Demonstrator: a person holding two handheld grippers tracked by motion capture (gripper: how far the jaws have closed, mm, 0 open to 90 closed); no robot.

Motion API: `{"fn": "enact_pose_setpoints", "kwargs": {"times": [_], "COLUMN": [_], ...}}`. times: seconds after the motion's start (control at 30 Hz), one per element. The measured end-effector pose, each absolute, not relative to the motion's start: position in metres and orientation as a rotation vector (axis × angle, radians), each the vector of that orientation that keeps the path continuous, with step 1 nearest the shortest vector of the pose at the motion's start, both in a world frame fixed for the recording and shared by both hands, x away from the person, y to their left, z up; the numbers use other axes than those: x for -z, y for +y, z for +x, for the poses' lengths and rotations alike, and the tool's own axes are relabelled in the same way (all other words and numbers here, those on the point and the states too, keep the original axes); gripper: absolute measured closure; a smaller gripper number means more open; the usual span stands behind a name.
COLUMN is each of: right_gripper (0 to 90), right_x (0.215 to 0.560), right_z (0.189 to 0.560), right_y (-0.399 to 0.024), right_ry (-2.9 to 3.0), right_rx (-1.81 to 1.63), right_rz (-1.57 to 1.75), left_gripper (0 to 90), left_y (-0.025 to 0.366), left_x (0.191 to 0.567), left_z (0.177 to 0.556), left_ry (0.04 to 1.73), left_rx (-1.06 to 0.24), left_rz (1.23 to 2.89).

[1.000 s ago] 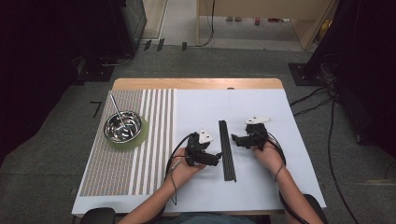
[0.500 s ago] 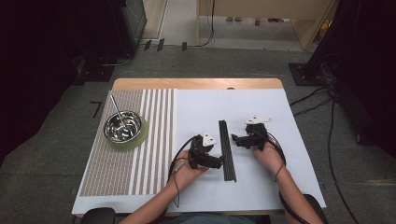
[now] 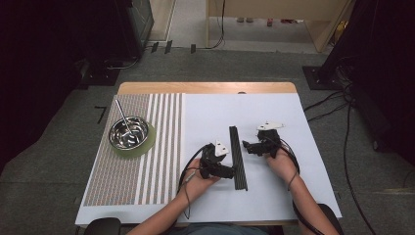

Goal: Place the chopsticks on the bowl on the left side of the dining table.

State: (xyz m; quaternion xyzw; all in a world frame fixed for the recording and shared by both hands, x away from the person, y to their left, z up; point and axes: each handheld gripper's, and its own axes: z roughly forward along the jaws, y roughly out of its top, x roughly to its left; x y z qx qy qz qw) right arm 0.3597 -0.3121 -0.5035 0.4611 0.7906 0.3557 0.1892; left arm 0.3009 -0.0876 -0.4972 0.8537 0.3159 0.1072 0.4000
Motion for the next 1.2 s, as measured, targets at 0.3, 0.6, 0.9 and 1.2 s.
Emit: {"fn": "enact_pose_setpoints", "kwargs": {"times": [0.3, 0.6, 0.9, 1.2], "right_gripper": [13.6, 13.6, 13.6, 13.6], "right_x": [0.5035, 0.5035, 0.5035, 0.5035], "right_z": [0.3596, 0.3596, 0.3596, 0.3596], "right_y": [-0.312, -0.312, -0.312, -0.3121], "right_ry": [2.222, 2.223, 2.223, 2.223], "right_rx": [-1.0, -1.0, -1.0, -0.999], "right_rz": [1.299, 1.299, 1.298, 1.297], "left_gripper": [14.2, 14.5, 15.5, 23.0], "left_y": [-0.0895, -0.0905, -0.089, -0.086], "left_x": [0.4989, 0.499, 0.4989, 0.4985], "left_z": [0.3004, 0.2997, 0.2996, 0.2999], "left_ry": [0.794, 0.788, 0.793, 0.796], "left_rx": [-0.269, -0.273, -0.265, -0.282], "left_rz": [2.173, 2.185, 2.18, 2.174]}}
